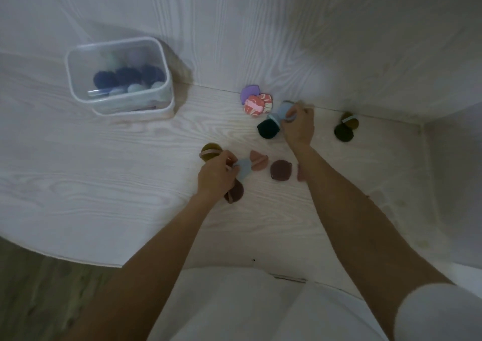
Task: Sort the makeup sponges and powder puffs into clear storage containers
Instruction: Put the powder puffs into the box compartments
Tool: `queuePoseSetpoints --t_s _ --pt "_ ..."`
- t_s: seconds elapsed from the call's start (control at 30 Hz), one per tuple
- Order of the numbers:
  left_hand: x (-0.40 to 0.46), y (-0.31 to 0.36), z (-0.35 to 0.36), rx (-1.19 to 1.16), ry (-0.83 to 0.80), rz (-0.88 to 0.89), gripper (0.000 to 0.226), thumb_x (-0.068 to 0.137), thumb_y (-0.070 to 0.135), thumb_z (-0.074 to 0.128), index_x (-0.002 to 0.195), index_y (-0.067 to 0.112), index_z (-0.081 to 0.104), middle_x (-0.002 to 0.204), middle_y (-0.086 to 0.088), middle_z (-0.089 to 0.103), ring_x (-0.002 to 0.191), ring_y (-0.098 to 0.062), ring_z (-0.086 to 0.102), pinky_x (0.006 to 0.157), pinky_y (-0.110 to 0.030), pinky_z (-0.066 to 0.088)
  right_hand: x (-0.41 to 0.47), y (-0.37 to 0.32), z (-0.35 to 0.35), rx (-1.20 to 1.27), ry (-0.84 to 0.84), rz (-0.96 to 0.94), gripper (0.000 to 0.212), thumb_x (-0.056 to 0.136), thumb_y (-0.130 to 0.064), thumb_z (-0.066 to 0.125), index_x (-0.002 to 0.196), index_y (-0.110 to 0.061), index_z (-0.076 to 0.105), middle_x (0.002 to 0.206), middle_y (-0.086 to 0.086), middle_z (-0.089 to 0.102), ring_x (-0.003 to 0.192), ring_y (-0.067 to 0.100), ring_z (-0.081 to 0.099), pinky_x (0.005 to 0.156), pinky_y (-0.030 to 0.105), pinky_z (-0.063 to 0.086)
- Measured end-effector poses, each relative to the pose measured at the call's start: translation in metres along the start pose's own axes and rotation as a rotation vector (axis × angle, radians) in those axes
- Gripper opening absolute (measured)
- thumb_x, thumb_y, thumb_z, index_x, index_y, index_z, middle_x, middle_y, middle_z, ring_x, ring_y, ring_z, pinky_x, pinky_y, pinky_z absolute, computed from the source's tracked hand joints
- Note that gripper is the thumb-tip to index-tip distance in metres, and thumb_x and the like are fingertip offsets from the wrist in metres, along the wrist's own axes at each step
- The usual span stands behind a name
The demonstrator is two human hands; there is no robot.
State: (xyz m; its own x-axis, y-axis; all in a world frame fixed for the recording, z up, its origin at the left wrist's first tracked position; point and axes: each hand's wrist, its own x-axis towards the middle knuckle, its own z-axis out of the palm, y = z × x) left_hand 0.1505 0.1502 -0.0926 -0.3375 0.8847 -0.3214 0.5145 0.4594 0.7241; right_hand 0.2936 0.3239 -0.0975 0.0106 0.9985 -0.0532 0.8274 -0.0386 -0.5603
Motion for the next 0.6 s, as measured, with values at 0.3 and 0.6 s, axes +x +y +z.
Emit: queuePoseSetpoints --t_s 0.3,0.6 --pt "-0.038 0.03 0.005 -0.327 0.042 -0.022 0.009 0.085 0.023 0.067 0.092 0.019 0.061 0.085 0.004 0.063 0.071 -0.007 0.057 0.06 -0.017 0.048 -0.142 0.069 -0.1 0.616 -0.034 0.311 0.027 0.077 0.001 0.067 0.09 -0.022 0.063 0.119 0.013 0.054 0.099 0.021 0.056 0.082 0.026 0.049" --pt "-0.088 0.142 0.134 -0.226 -0.071 0.337 0.01 0.082 0.018 0.07 0.089 0.015 0.065 0.082 0.0 0.067 0.069 -0.011 0.062 0.066 -0.026 0.052 -0.185 0.174 -0.192 0.826 0.243 0.389 0.029 0.081 0.008 0.062 0.089 -0.02 0.068 0.121 0.004 0.056 0.089 -0.003 0.059 0.071 0.009 0.046"
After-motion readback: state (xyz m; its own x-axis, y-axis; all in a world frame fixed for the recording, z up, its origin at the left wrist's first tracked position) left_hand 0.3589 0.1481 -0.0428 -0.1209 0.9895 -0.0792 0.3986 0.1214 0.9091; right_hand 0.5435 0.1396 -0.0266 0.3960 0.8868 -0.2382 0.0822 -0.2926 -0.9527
